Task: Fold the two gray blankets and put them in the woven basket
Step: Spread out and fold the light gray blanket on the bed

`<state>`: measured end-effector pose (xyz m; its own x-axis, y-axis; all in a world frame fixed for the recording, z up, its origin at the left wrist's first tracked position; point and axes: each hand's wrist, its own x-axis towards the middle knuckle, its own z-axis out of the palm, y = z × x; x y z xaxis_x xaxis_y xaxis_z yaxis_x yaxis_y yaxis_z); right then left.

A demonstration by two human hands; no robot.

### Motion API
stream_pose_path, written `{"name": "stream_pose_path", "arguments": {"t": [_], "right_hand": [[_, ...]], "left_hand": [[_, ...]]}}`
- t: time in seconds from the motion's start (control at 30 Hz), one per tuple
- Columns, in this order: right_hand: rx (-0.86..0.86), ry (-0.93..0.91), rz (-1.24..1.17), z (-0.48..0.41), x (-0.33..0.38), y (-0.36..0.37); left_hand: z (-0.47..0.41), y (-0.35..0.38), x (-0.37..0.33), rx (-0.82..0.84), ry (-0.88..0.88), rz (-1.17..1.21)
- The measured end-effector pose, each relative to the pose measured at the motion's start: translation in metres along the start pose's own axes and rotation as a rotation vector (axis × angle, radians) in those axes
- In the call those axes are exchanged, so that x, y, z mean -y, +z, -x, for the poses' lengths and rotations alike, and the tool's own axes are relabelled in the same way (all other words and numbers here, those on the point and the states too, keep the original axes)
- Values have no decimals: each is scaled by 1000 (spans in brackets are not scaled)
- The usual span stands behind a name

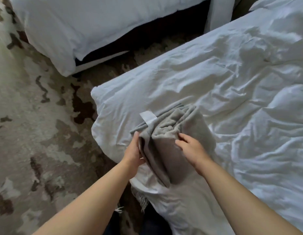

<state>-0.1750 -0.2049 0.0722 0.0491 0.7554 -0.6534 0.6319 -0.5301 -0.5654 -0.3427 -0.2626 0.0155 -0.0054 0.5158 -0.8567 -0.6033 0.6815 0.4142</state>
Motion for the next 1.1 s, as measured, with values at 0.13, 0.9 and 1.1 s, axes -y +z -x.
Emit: {"name": "stream_pose_path", "arguments": {"t": [0.13,0.9,1.1], "right_hand": [[163,-12,0,5,-4,-4],[-76,-126,-19,-134,-26,-45],[-256,-110,155,-139,-21,-32]], "left_hand": [[23,18,6,66,196,-83],[-42,37,2,-264,258,80],[0,88,3,-882,994,-857]]}}
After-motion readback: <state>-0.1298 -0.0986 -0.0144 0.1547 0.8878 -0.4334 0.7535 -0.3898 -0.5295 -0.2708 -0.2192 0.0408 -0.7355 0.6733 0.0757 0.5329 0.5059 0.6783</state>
